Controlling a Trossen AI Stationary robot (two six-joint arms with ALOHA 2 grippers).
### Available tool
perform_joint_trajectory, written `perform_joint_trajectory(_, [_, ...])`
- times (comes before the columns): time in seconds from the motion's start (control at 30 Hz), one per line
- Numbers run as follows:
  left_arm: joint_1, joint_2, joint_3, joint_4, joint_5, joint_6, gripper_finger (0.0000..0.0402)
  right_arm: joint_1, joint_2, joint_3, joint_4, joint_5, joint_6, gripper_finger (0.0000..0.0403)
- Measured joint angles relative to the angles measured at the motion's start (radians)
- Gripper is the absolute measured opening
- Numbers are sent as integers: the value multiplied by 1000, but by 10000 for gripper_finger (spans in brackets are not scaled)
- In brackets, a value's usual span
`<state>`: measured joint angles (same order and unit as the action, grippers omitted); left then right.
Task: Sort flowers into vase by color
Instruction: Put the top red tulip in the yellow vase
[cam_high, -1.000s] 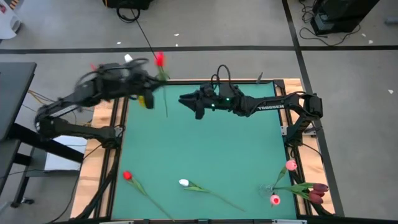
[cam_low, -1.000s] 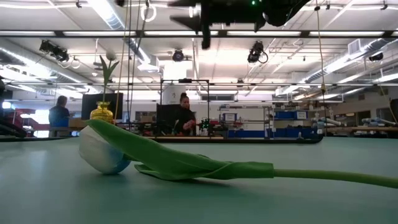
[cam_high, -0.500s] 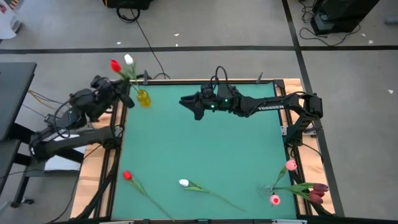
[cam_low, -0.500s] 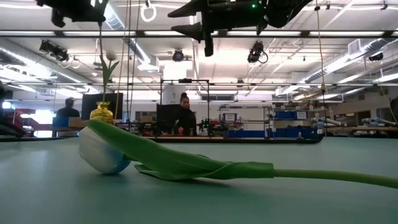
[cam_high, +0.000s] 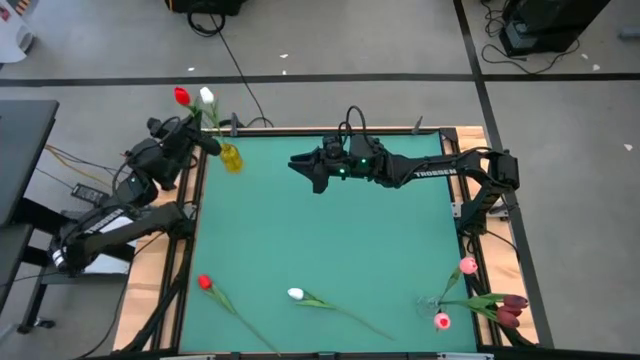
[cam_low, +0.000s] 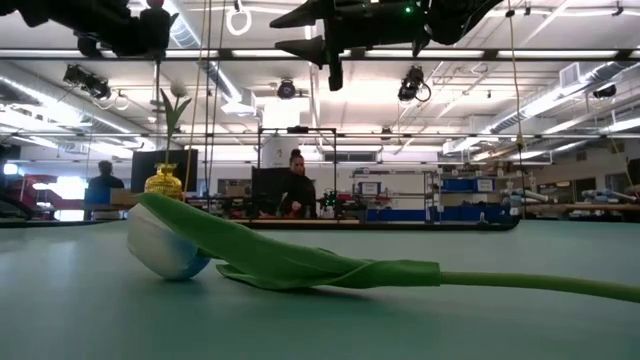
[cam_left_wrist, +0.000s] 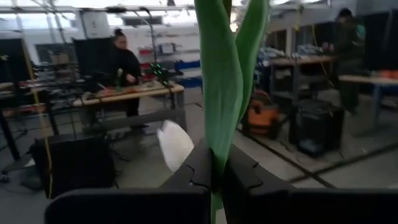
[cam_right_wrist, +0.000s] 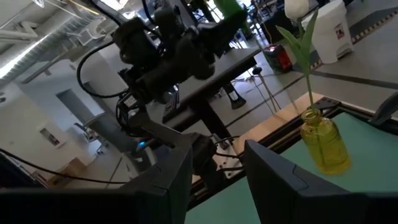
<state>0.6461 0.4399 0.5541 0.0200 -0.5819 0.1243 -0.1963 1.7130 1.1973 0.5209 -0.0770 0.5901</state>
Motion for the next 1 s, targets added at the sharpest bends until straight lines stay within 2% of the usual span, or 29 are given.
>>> perform_joint_trajectory(0.23, [64,26,0,63,51,-20,16,0,0,0,-5,-3,-2,153])
perform_joint_trajectory(0.53, [69,34,0,51,53,-84,16,-10,0,0,-8,-3,-2,153])
perform_joint_trajectory(0.87, [70,42,-3,-108,35,-124,16,-25,0,0,-8,-3,-2,153])
perform_joint_trajectory(1.0, [70,50,-1,-93,38,-124,16,-34,0,0,-8,-6,-5,153])
